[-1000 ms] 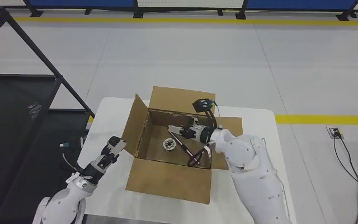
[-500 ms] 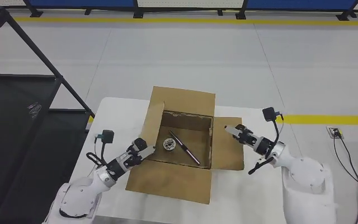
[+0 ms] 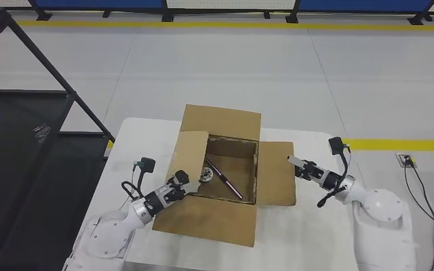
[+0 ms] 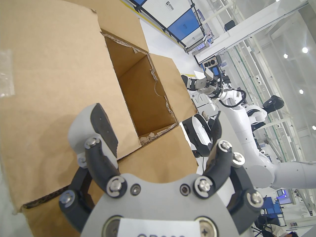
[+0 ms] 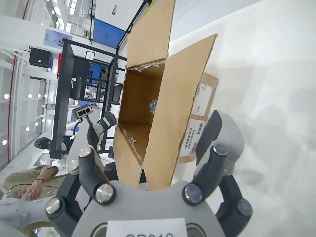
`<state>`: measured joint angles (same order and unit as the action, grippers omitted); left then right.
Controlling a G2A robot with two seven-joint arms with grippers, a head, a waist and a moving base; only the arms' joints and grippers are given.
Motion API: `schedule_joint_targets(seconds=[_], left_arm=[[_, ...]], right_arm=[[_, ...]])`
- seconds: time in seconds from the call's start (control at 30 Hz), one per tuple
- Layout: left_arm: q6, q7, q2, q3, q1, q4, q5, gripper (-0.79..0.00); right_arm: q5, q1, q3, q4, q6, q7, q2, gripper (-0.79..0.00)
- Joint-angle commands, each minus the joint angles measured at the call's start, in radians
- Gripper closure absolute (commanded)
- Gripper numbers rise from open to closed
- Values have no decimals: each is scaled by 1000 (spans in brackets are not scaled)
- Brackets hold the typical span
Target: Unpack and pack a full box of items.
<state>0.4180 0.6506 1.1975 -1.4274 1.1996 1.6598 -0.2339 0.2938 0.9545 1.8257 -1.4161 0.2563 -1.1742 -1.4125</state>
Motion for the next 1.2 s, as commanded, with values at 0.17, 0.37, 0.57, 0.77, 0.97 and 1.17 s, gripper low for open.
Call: schedule_joint_targets(seconds=[0.17,0.37,0.57,0.77,0.97,1.17], left_arm=[[-3,-11,-4,4,6,-4,6,-785],[-6,-24,-7,10,3,-16,10,-785],[-47,-63,-7,12,-4,-28,23,-785],[-64,-77,-8,21,-13,-40,26,-785],[-69,-85,-8,36,-17,-52,23,-785],[-69,-92,-10,43,-19,-59,20,-785]], right_arm=[[-224,-34,-40,39,96,-96,14,-785],[-337,-78,-109,81,127,-124,20,-785],[-327,-140,-245,125,138,-61,14,-785],[-232,-205,-382,180,117,50,2,-785],[-142,-270,-492,264,96,134,-7,-785],[-41,-299,-566,302,49,228,-13,-785]])
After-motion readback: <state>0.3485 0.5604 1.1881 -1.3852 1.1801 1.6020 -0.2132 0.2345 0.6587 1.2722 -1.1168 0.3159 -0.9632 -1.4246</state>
